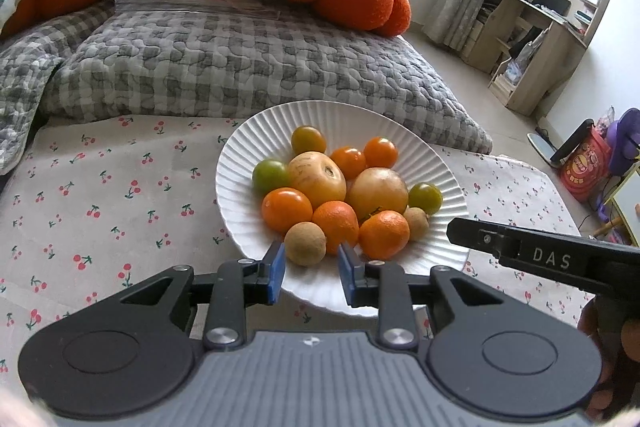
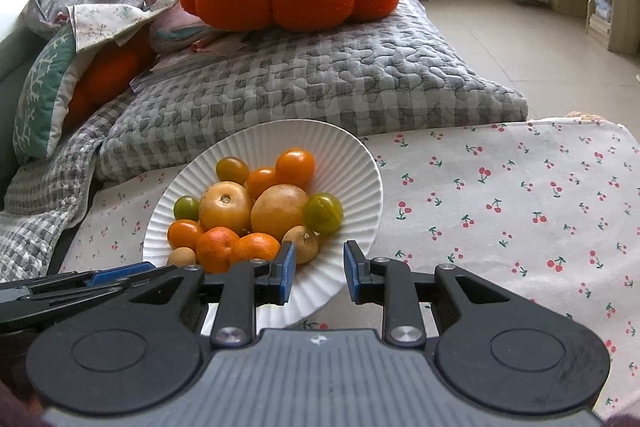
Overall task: Organize fruits
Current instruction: 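Open both tools to drop the fruits onto the plate, then move both tools back toward the last two fruits on the cloth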
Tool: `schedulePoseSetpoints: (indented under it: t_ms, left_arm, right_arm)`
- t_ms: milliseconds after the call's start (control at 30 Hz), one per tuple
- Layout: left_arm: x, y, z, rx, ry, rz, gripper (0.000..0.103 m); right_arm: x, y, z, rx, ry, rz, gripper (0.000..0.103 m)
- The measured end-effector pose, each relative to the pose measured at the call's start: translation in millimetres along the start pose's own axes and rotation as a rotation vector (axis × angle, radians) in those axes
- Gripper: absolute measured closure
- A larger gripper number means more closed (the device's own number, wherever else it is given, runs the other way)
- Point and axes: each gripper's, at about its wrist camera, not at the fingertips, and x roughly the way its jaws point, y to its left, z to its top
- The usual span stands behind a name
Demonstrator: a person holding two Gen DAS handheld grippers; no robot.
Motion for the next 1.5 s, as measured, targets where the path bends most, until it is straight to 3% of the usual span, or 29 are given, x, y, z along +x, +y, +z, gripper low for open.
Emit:
schedulePoseSetpoints:
  t_ms: [367,500,700,967,1067,1233,1400,1500]
  left_arm:
    - [-25.6,1.2,-2.5,-0.003,-0.002,0.043,0.072]
    - [-39.0,-0.2,-7.1,0.020,-0.009,0.089,0.067]
    - [-59.8,2.6,-14.8,0.011,-0.018,0.092,0.064]
    - [-86.5,6.4,-30.2,0.037,-0.046,0.125,0.051]
    - [-88.4,9.7,-34.6,0.033,-0.039,0.135,0.041]
    - [-95.1,18.3,-38.4,0.011,-0.050,0.167,0.021]
    - [-95.3,23.2,-43.7,0.017,-0.045,0.198,0.014]
    - [-93.9,25.0,-47.0,0.033,-0.039,0.216,0.011]
  right_arm:
    - [-37.9,25.9,-5.2,-0.109,-0.048,-0.002,0.076]
    - [-56.7,32.8,-12.7,-0.131,-0.064,0.022,0.076]
    - [-82.0,41.4,-19.9,-0.165,-0.096,0.063,0.072]
    - [-97.9,48.8,-35.2,-0.170,-0.081,0.127,0.069]
    - [-100.1,48.4,-37.1,-0.149,-0.059,0.159,0.066]
    - [-95.8,51.9,-42.3,-0.156,-0.025,0.146,0.045]
    - [-87.1,54.3,-49.1,-0.174,0.011,0.119,0.030]
    - [-81.7,56.2,-52.1,-0.183,0.027,0.106,0.027]
